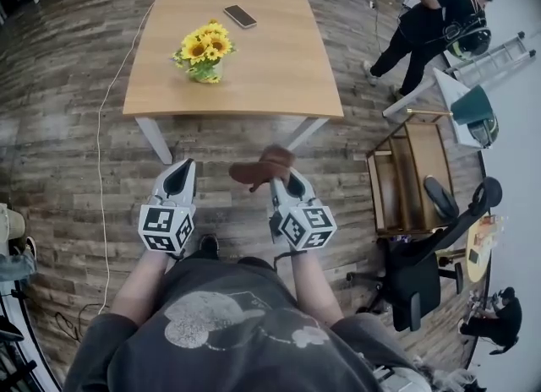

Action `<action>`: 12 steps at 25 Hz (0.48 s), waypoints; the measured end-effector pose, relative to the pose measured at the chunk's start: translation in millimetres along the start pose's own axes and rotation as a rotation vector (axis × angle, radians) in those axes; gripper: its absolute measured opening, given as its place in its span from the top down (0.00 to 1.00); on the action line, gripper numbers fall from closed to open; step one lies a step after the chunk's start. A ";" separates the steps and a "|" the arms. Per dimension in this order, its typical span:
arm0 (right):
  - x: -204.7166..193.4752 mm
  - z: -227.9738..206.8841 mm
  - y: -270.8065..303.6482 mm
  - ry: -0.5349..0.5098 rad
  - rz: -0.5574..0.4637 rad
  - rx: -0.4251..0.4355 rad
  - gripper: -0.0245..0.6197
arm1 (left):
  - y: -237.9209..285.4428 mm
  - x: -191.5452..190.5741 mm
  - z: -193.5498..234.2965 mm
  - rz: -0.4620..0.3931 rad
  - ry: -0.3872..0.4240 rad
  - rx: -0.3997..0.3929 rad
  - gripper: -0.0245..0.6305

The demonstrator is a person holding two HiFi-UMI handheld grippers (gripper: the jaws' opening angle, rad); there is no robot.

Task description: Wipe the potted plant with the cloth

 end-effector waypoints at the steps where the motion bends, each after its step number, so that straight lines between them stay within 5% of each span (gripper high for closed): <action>1: 0.5 -0.4 5.1 0.004 0.001 -0.003 0.89 | 4.1 1.2 4.3 0.002 0.007 -0.003 0.93; 12: 16.3 -29.9 39.1 0.011 0.026 -0.015 0.89 | 50.1 20.1 23.0 0.019 0.027 0.006 0.93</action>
Point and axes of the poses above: the fingertips, and each gripper's own axes: y forward along the fingers, z to its left, x out of its top, the point moved 3 cm from there along -y, backward along the fingers, and after that the axes turned 14 degrees about z, right-handed, at the moved point
